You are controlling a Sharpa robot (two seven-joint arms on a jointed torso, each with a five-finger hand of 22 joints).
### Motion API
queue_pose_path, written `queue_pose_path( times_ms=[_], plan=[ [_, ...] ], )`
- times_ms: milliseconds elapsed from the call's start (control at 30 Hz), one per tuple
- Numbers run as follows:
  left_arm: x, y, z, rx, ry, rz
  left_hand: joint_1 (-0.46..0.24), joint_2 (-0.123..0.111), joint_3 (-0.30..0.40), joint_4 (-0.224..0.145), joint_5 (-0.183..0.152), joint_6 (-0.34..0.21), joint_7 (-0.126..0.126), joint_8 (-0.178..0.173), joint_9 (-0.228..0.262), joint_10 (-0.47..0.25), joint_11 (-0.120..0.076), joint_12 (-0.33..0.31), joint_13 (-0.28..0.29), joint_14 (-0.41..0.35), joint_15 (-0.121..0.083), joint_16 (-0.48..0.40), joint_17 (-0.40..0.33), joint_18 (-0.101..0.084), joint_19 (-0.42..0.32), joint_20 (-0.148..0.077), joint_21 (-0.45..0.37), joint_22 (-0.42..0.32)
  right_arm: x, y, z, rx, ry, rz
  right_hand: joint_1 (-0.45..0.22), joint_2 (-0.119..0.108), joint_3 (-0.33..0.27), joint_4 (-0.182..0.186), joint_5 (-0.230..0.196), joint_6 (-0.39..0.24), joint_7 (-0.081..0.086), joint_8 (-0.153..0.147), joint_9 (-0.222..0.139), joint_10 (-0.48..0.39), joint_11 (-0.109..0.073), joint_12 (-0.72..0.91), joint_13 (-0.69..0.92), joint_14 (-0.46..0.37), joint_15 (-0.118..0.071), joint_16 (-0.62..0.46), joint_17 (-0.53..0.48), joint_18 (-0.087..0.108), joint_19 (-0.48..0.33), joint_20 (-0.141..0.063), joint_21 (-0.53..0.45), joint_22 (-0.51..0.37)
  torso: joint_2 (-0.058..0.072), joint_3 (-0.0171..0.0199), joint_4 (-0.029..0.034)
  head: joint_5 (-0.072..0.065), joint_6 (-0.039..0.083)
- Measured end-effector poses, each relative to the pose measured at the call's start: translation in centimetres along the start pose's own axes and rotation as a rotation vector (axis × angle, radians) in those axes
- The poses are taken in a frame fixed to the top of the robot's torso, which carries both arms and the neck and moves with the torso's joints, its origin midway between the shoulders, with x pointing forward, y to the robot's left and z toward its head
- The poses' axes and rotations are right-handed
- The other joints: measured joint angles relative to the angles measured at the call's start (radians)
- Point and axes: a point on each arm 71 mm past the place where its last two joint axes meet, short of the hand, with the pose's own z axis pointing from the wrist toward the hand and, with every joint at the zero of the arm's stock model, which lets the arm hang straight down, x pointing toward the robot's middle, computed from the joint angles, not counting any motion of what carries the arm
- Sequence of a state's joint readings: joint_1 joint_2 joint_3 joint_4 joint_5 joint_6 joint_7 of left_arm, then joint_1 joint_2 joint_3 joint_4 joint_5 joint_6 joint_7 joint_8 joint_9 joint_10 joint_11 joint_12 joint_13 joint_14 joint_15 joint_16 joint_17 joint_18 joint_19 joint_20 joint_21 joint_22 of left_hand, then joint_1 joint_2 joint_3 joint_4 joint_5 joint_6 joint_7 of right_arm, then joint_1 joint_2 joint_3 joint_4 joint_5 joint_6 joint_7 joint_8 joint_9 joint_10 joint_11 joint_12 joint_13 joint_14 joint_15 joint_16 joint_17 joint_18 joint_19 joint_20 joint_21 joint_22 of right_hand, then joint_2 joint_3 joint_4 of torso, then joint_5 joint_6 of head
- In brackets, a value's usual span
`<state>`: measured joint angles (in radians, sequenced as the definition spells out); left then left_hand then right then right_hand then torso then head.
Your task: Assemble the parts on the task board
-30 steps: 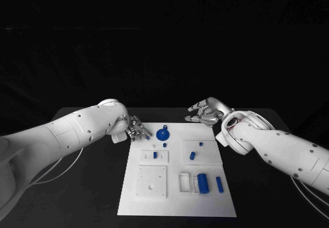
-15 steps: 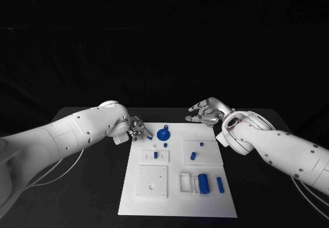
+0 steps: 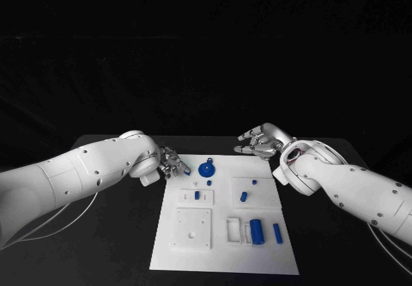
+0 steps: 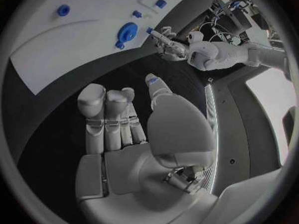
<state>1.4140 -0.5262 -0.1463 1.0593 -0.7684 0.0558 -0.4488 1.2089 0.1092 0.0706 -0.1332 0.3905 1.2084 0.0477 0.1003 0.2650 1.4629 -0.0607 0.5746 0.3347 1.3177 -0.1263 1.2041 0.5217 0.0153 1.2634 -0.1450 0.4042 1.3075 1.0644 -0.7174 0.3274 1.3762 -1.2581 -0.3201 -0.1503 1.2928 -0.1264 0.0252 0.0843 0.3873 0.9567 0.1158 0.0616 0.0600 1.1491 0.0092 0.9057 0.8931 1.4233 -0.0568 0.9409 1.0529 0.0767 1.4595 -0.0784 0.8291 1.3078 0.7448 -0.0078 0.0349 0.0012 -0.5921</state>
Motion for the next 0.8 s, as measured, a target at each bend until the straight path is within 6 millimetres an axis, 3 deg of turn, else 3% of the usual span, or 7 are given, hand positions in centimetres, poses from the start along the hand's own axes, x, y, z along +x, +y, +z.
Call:
queue_pose_path(
  times_ms=[67, 267, 300, 333, 600, 800],
  plan=[
    [0.1, 0.2, -0.5, 0.004, -0.001, -0.006, -0.006, -0.006, 0.009, -0.009, 0.016, 0.002, 0.001, -0.004, 0.0, 0.001, -0.001, 0.012, -0.001, 0.003, 0.003, 0.0, 0.005, 0.0, 0.004, -0.004, 0.008, 0.001, -0.1, -0.1, 0.0, 0.001, -0.001, -0.001, 0.0, 0.0, 0.0, 0.0, 0.0, 0.0, 0.0, 0.0, 0.0, 0.0, 0.0, 0.0, 0.0, 0.0, 0.0, 0.0, 0.0, 0.0, 0.0, 0.0, 0.0, 0.0, -0.001, 0.0004, 0.0015, 0.0, 0.0],
    [0.3, 0.7, -2.2, 0.02, -0.009, -0.023, -0.035, -0.035, 0.046, -0.037, 0.13, 0.01, 0.004, -0.008, 0.003, 0.004, -0.004, 0.045, -0.008, 0.03, 0.001, -0.009, 0.024, 0.0, 0.009, -0.009, 0.023, 0.001, -0.2, -0.2, -0.1, 0.005, -0.003, -0.002, 0.0, 0.0, 0.003, 0.003, 0.0, 0.0, 0.0, 0.0, 0.0, 0.0, 0.0, 0.0, -0.001, 0.0, 0.0, 0.0, -0.001, 0.0, 0.0, 0.0, -0.006, 0.0, -0.004, 0.0012, 0.0062, 0.0, -0.005],
    [0.4, 0.8, -2.4, 0.023, -0.01, -0.025, -0.042, -0.042, 0.053, -0.038, 0.139, 0.011, 0.003, -0.014, 0.059, 0.004, -0.004, 0.05, -0.012, 0.032, 0.0, -0.012, 0.03, 0.0, 0.009, -0.009, 0.027, 0.0, -0.2, -0.3, -0.1, 0.005, -0.003, -0.003, 0.0, 0.0, 0.003, 0.003, 0.0, 0.0, 0.0, 0.0, 0.0, 0.0, 0.0, 0.0, -0.001, 0.0, 0.0, 0.0, -0.001, 0.0, 0.0, 0.0, -0.006, 0.0, -0.005, 0.0014, 0.0071, 0.0, -0.006],
    [0.4, 0.9, -2.7, 0.025, -0.012, -0.028, -0.044, -0.044, 0.054, -0.039, 0.145, 0.011, 0.003, -0.016, 0.081, 0.004, -0.004, 0.05, -0.015, 0.032, 0.0, -0.013, 0.035, 0.0, 0.009, -0.009, 0.03, 0.0, -0.3, -0.3, -0.1, 0.006, -0.003, -0.003, 0.0, 0.0, 0.003, 0.003, 0.0, 0.0, 0.0, 0.0, 0.0, 0.0, 0.0, 0.0, -0.001, 0.0, 0.0, 0.0, -0.001, 0.0, 0.0, 0.0, -0.006, 0.0, -0.006, 0.0018, 0.0081, 0.0, -0.007],
    [1.2, 1.5, -4.3, 0.032, -0.021, -0.045, -0.054, -0.054, 0.071, -0.049, 0.176, 0.015, 0.002, -0.023, 0.083, 0.008, -0.007, 0.076, -0.021, 0.047, 0.0, -0.004, 0.103, 0.0, 0.009, -0.009, 0.051, 0.0, -0.3, -0.4, -0.1, 0.008, -0.004, -0.003, 0.0, 0.0, 0.003, 0.003, 0.0, 0.0, 0.0, 0.0, 0.0, 0.0, 0.0, 0.0, -0.001, 0.0, 0.0, 0.0, -0.001, 0.0, 0.0, 0.0, -0.006, 0.0, -0.012, 0.0022, 0.0146, 0.006, -0.014],
    [2.3, 2.2, -4.7, 0.021, -0.029, -0.048, -0.065, -0.065, 0.08, -0.05, 0.211, 0.015, 0.002, -0.027, 0.139, 0.008, -0.007, 0.092, -0.021, 0.05, -0.001, 0.007, 0.131, 0.0, 0.009, -0.009, 0.07, 0.0, -0.4, -0.4, -0.1, 0.009, -0.005, -0.003, 0.0, 0.0, 0.003, 0.003, 0.0, 0.0, 0.0, 0.0, 0.0, 0.0, 0.0, 0.0, -0.001, 0.0, 0.0, 0.0, -0.001, 0.0, 0.0, 0.0, -0.006, 0.0, -0.016, 0.0021, 0.018, 0.014, -0.017]
  ],
)
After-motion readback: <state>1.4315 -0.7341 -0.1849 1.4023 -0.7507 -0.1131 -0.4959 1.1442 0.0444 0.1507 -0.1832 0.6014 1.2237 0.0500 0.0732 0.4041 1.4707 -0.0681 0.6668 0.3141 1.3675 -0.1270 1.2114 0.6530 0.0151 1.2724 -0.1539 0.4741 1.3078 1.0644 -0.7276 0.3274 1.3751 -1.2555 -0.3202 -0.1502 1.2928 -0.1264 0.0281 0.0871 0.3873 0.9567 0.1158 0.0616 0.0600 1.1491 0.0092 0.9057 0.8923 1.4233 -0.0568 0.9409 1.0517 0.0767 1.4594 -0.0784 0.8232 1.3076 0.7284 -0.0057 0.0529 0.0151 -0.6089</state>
